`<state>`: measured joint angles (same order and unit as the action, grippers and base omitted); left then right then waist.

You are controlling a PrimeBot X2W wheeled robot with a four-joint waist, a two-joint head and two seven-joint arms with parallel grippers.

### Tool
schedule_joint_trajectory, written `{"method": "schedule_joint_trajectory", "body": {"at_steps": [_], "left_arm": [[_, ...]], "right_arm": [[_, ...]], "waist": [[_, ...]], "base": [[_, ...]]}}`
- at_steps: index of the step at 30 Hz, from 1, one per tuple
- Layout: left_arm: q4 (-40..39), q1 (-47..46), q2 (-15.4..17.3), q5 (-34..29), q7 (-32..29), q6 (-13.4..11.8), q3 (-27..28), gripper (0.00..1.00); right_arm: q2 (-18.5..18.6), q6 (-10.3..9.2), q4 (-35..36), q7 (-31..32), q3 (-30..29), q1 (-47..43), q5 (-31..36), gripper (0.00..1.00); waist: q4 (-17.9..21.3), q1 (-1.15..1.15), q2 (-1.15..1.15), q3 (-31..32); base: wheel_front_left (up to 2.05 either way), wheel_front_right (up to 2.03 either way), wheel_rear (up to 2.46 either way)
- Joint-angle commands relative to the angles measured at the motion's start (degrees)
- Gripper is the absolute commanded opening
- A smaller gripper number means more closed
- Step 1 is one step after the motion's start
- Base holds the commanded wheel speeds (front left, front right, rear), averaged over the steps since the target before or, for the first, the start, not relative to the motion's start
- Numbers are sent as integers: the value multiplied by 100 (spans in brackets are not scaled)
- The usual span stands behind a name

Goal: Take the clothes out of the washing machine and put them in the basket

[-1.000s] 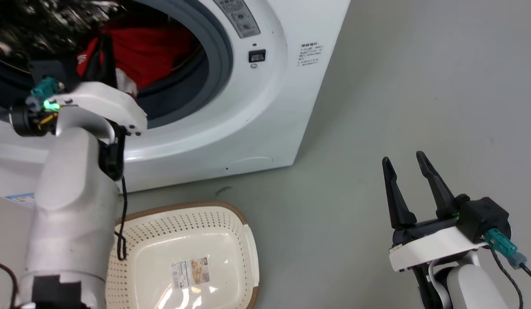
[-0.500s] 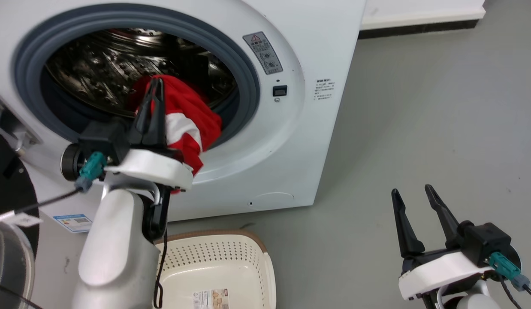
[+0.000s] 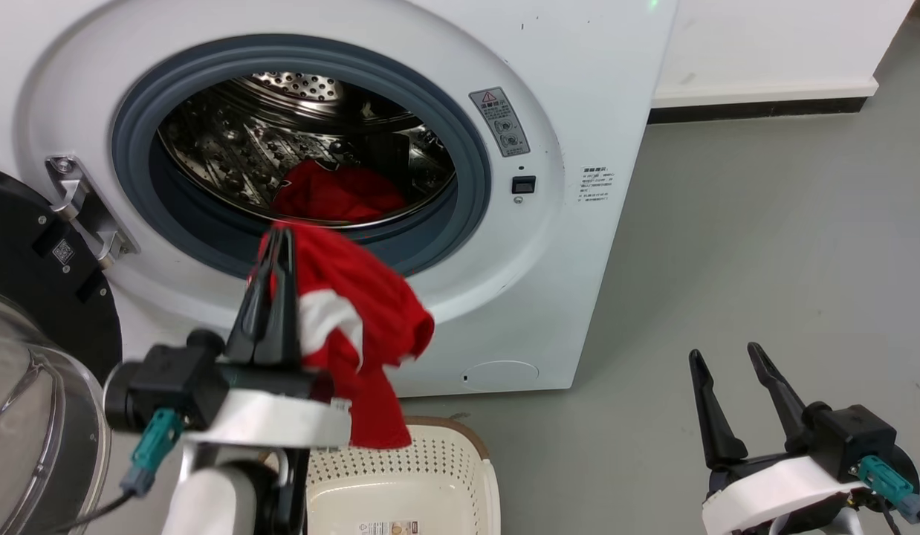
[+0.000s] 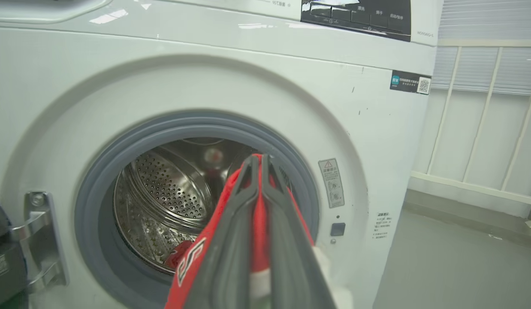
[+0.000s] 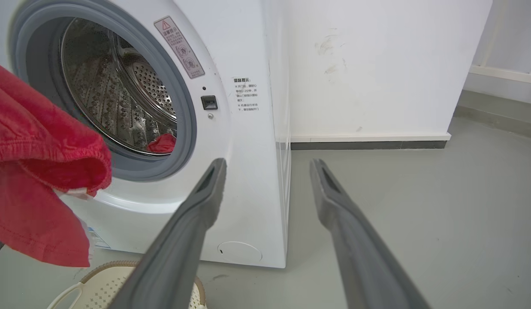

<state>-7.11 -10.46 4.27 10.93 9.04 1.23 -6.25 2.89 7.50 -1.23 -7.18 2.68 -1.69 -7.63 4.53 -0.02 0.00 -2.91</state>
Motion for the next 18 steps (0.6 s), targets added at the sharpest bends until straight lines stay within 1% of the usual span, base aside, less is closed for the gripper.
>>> {"method": "schedule_joint_trajectory", "body": {"at_steps": [1, 4, 8, 11, 13, 18], "left_arm": [[-187, 298, -31, 54, -93, -92, -5, 0], [-417, 780, -43, 87, -211, -239, -30, 0], [-296, 1323, -68, 161, -283, -372, -157, 0], [128, 1548, -86, 195, -180, -432, -261, 0], [553, 1590, -90, 221, -85, -455, -288, 0], [1660, 1272, -105, 445, 264, -379, -244, 0]], "right_arm": [[-3, -2, 58, 19, -3, -71, 17, 100], [-3, -2, 126, 46, -14, -32, 33, 100], [-3, -2, 185, 51, -32, 59, 54, 100], [-4, -2, 191, 30, -42, 136, 54, 100], [-2, -2, 182, 13, -20, 192, 36, 100], [-3, -2, 166, -28, 78, 338, 20, 100]], "waist": [[-13, 2, 0, -29], [-40, 2, 0, -125], [-91, 2, 0, -298], [-158, 2, 0, -433], [-190, 2, 0, -524], [-191, 2, 0, -839]], "base": [[0, 0, 0], [0, 0, 0], [0, 0, 0], [0, 0, 0], [0, 0, 0], [0, 0, 0]]}}
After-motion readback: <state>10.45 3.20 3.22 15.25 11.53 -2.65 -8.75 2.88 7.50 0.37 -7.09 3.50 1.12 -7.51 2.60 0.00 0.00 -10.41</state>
